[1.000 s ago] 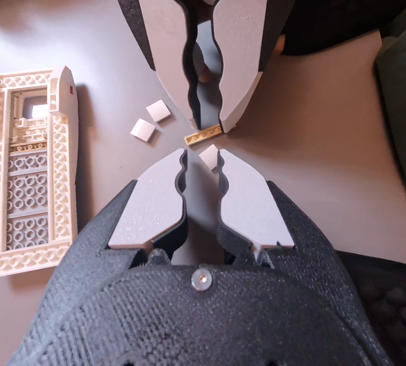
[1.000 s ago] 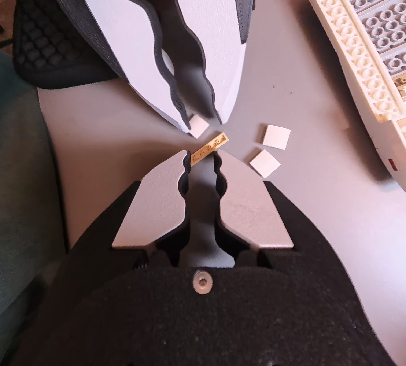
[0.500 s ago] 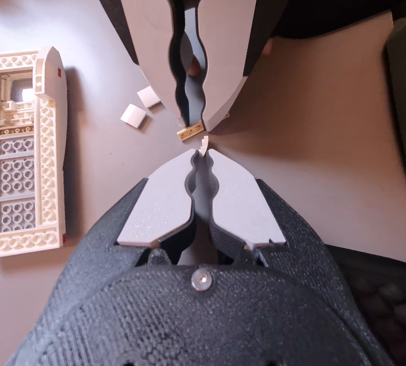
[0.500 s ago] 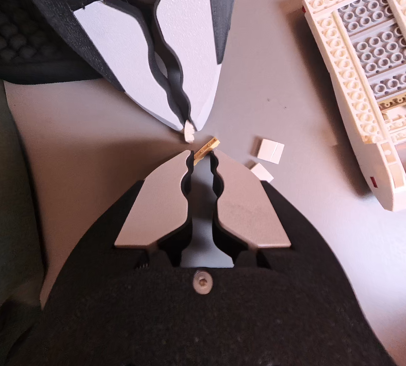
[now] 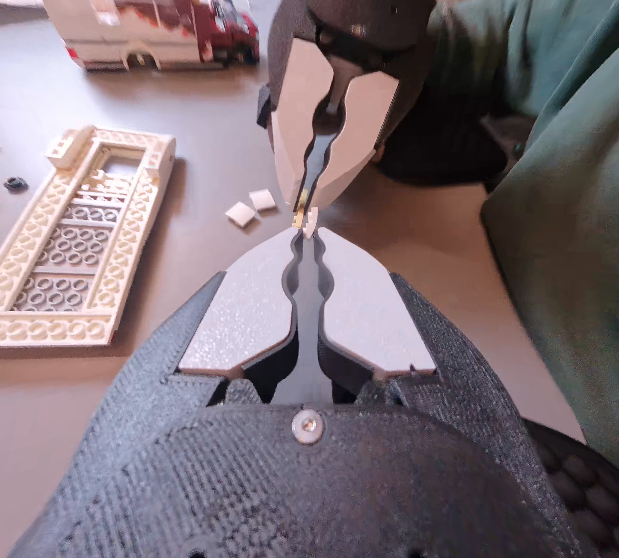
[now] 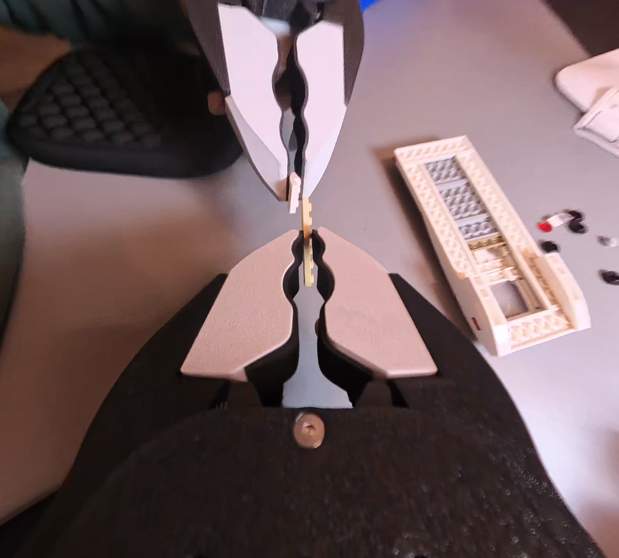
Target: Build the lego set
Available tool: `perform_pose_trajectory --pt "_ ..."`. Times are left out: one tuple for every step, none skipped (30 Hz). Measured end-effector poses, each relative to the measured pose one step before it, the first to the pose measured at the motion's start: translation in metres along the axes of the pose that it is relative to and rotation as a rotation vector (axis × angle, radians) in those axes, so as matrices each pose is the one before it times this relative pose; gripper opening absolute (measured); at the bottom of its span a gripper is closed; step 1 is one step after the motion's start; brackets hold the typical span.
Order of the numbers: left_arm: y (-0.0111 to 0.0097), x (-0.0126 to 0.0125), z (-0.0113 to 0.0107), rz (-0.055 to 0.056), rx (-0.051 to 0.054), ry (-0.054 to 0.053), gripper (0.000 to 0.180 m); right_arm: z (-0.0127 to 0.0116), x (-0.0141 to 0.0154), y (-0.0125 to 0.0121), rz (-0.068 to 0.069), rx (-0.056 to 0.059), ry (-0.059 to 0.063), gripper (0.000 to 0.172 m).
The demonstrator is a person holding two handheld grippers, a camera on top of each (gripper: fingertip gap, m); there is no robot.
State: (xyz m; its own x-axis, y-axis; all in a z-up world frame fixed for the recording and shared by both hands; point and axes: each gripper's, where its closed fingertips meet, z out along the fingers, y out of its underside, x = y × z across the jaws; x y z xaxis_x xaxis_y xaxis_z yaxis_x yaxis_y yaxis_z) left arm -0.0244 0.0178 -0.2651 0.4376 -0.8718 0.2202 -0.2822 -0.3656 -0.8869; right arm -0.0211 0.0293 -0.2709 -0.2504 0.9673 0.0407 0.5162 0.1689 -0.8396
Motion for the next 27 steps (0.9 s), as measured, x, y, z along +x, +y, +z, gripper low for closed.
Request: perform_pose_trajectory --pt "-0.00831 -0.00109 -0.00356 -0.0166 0.0525 0.0043 0.006 -0.00461 0.00345 -0.00751 0.0128 0.0555 0.0135 0.004" --pt "-0.00758 -0.00015 -0.00315 -0.0104 0.045 0.0068 0.006 -0.00424 0.00381 -0.00715 0.0211 0.05 0.0127 0.004" --pt "-0.00707 0.00059 -0.0024 -0.006 0.041 0.007 0.006 -0.00399 0.00349 -0.0071 0.02 0.0474 0.0104 0.004" --pt "-0.00648 -0.00026 -0.00166 -0.003 0.038 -0.0016 0.006 -0.00374 0.00168 -0.00763 0.0139 0.0508 0.0011 0.004" --pt "-0.00579 -0.00024 -0.00106 -0.0043 0.0342 -0.0028 0.006 -0.00307 -0.00119 -0.00757 0.0092 0.0473 -0.0118 0.004" --pt "-0.00497 0.00096 -0.00012 -0.0043 0.0305 0.0046 0.006 -0.00189 -0.00147 -0.00616 0.0051 0.0344 -0.0067 0.004" --pt "-0.0037 0.0024 0.00029 -0.0045 0.0226 0.0139 0.006 -0.0009 -0.00145 -0.00398 -0.0055 0.019 -0.0016 0.004" --pt "-0.00355 0.00316 0.00052 -0.0038 0.0216 0.0174 0.006 -0.00003 -0.002 -0.00207 -0.0128 0.0069 -0.0031 0.004" --pt "-0.00288 0.00186 0.00051 -0.003 0.0165 0.0092 0.006 0.00001 -0.00185 -0.00202 -0.012 0.0079 -0.0014 0.004" --pt "-0.00125 0.00087 0.00052 0.0006 0.006 0.0028 0.006 -0.00016 -0.00205 -0.00232 -0.007 0.0118 -0.0033 0.004" --pt "-0.00015 0.00171 0.00067 0.0024 -0.0008 0.0079 0.006 -0.00009 -0.00219 -0.00141 -0.0007 0.0052 -0.0089 0.004" --pt "0.00054 0.00195 0.00074 0.0026 -0.0038 0.0071 0.006 -0.00003 -0.00148 -0.00022 0.0032 -0.0026 -0.007 0.004" --pt "0.00115 0.00028 0.00077 0.0071 -0.0067 -0.005 0.006 -0.00024 -0.00068 -0.00042 0.0005 -0.0003 -0.0016 0.004" --pt "0.00007 0.00038 0.00024 0.0059 0.0007 -0.0045 0.006 -0.00027 -0.00036 -0.00013 -0.0043 -0.0011 0.0007 0.004" --pt "-0.0005 0.00034 -0.00006 -0.0022 0.004 -0.0009 0.006 -0.00017 -0.00062 -0.0003 -0.0028 -0.0007 -0.0007 0.004" --pt "-0.00029 0.00082 0.00011 -0.0067 0.0032 0.0025 0.006 -0.00014 -0.00097 -0.00046 -0.0027 -0.0002 -0.0026 0.004" --pt "-0.00061 0.00039 -0.00007 -0.0051 0.0068 0.0001 0.006 -0.00026 -0.00074 -0.00059 -0.0041 0.0011 -0.002 0.004" --pt "-0.00044 -0.00035 -0.00013 -0.0019 0.0064 -0.0042 0.007 -0.00012 -0.00057 -0.00062 -0.0025 0.002 -0.0015 0.004" --pt "-0.0006 -0.00029 -0.0002 -0.0018 0.0069 -0.0037 0.009 -0.00006 -0.00033 -0.00033 -0.0032 0.0011 -0.001 0.004" --pt "-0.0002 -0.00003 -0.00012 -0.0021 0.0041 -0.0008 0.009 -0.00006 -0.0001 -0.00029 -0.001 0.0008 -0.0004 0.004" --pt "-0.00036 -0.00021 0.00004 -0.0001 0.0051 -0.0033 0.01 -0.00002 -0.00001 0.00019 0.0 -0.0016 -0.0003 0.004" --pt "-0.00044 0.00057 0.00007 0.0006 0.0054 0.0012 0.01 0.0 -0.00007 -0.00007 -0.0016 -0.0003 0.0 0.004" --pt "-0.00081 0.00052 0.00013 -0.0019 0.0078 0.0014 0.01 -0.00007 0.00012 -0.00033 -0.0059 0.001 0.0041 0.004" --pt "-0.00091 -0.00021 0.00005 -0.0046 0.0094 -0.003 0.009 -0.00001 0.00072 0.00002 -0.0112 -0.0025 0.01 0.004" --pt "-0.00019 -0.00028 0.00039 -0.0081 0.0058 -0.0024 0.009 0.00013 0.00076 0.00044 -0.0194 -0.0073 0.0126 0.004" --pt "-0.00014 0.00044 0.00023 -0.0074 0.0072 0.0033 0.007 -0.00004 0.00025 0.00003 -0.0225 -0.0042 0.0116 0.004" --pt "-0.00055 0.00008 0.00002 -0.0056 0.0087 -0.0005 0.006 -0.00007 -0.00012 -0.00035 -0.014 -0.0004 0.0068 0.004"
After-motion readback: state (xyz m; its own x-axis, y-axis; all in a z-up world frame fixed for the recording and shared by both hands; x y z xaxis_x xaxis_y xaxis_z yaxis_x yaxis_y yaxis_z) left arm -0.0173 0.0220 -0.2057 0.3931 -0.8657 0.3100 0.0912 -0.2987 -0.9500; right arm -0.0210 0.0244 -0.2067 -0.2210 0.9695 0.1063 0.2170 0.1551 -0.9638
